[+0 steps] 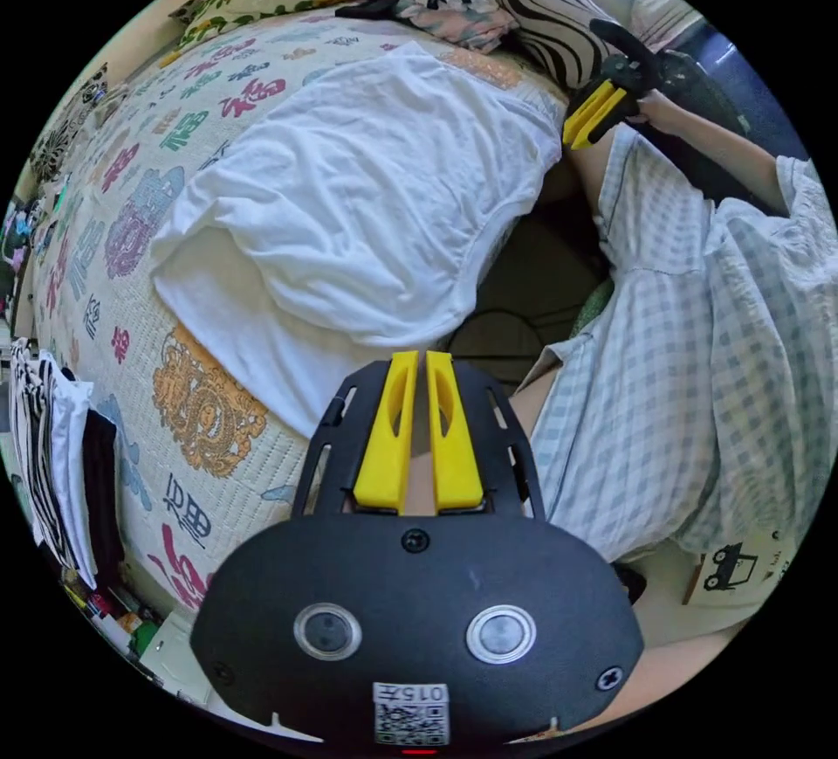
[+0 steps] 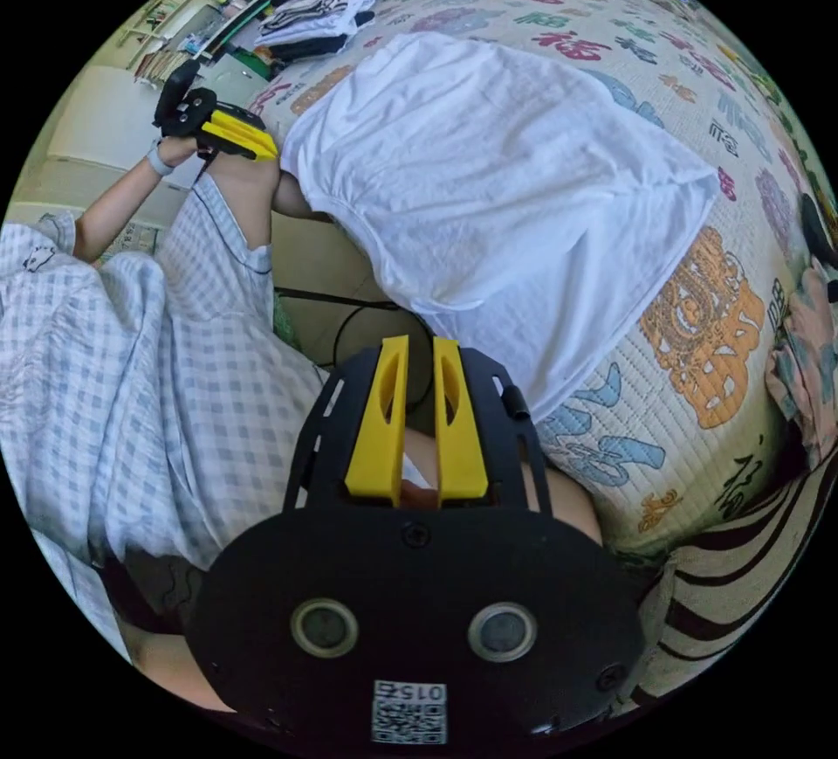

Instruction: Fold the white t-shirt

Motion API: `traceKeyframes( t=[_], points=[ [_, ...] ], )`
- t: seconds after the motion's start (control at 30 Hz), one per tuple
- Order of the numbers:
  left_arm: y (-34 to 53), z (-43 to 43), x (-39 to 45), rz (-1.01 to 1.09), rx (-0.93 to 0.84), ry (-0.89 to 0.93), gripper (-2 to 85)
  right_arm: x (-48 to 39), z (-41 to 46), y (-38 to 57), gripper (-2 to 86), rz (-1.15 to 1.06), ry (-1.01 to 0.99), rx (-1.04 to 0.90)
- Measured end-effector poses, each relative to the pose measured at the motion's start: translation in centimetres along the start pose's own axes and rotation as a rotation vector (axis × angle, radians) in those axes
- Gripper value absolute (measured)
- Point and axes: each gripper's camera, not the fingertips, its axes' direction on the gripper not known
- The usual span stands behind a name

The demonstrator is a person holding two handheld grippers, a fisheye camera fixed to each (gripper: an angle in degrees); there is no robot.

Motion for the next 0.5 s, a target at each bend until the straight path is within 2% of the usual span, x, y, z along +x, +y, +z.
traceKeyframes(
  t=[0.07,0.17,0.27,0.37,0.4,0.5],
  points=[
    [-0.2,-2.2,-0.6,-0.049,0.129,0.018,0.2,0.3,-1.4,0.4,5.2,0.016,-0.037,0.084],
    [-1.9,-2.2,-1.8,-0.088,0.193,0.038,0.2,1.0,-2.3,-0.8,4.9,0.002,-0.101,0.173],
    [-3.5,0.4,-3.8,-0.141,0.126,0.078,0.1,2.1,-0.7,-3.3,4.1,0.002,-0.137,0.111],
    [-3.7,3.2,-5.8,-0.186,-0.058,0.119,-0.1,4.1,2.3,-4.8,1.4,0.059,-0.158,-0.086],
    [-3.5,2.9,-6.1,-0.193,-0.053,0.141,-0.2,4.7,2.3,-4.7,1.3,0.065,-0.198,-0.118],
    [-1.3,0.0,-8.7,-0.252,-0.013,0.148,0.3,7.1,-1.6,-2.9,2.6,0.092,-0.277,0.047]
  ],
)
